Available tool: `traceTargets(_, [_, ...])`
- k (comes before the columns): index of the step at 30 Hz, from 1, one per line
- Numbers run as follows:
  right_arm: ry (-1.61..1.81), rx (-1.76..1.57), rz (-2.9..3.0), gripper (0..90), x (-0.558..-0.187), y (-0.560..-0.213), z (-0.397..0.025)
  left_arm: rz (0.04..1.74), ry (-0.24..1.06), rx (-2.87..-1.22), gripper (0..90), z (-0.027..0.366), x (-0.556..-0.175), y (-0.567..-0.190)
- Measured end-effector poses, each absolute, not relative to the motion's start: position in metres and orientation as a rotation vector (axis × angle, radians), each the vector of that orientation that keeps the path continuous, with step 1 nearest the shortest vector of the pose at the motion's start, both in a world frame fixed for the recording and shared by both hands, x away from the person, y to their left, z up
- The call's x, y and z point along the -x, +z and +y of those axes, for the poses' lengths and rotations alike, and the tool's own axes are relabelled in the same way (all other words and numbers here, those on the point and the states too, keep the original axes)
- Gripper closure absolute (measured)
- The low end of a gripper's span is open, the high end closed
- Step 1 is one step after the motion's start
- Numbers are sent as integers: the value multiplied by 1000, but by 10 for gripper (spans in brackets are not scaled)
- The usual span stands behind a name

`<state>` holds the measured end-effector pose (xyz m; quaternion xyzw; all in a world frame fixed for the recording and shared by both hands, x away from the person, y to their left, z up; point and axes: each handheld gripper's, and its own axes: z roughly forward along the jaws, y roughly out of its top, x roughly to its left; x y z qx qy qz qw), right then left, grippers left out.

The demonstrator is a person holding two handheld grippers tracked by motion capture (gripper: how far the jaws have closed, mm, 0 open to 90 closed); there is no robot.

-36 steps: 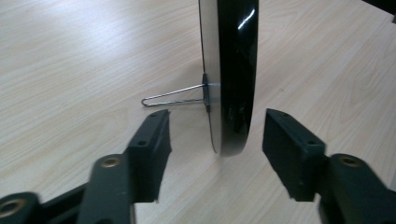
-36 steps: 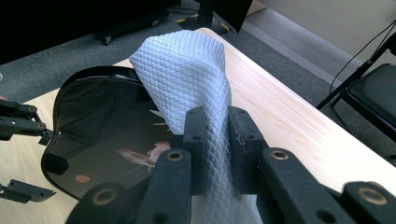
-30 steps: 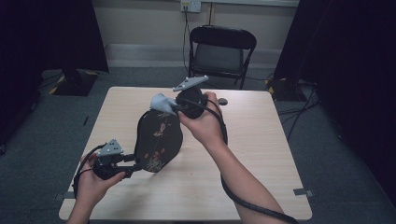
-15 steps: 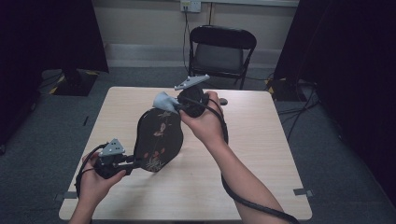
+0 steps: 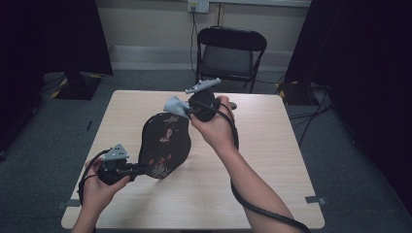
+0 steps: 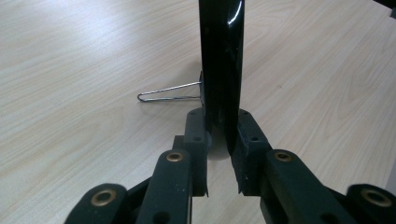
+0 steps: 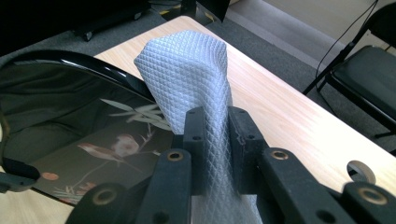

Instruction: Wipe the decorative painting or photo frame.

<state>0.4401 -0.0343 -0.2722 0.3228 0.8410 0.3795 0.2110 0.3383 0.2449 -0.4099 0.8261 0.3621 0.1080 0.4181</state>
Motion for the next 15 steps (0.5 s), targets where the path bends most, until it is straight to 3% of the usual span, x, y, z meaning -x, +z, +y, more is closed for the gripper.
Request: traceTargets(15, [1030, -976, 2341, 792, -450, -296, -46, 919, 260, -2070, 787, 245, -339, -410])
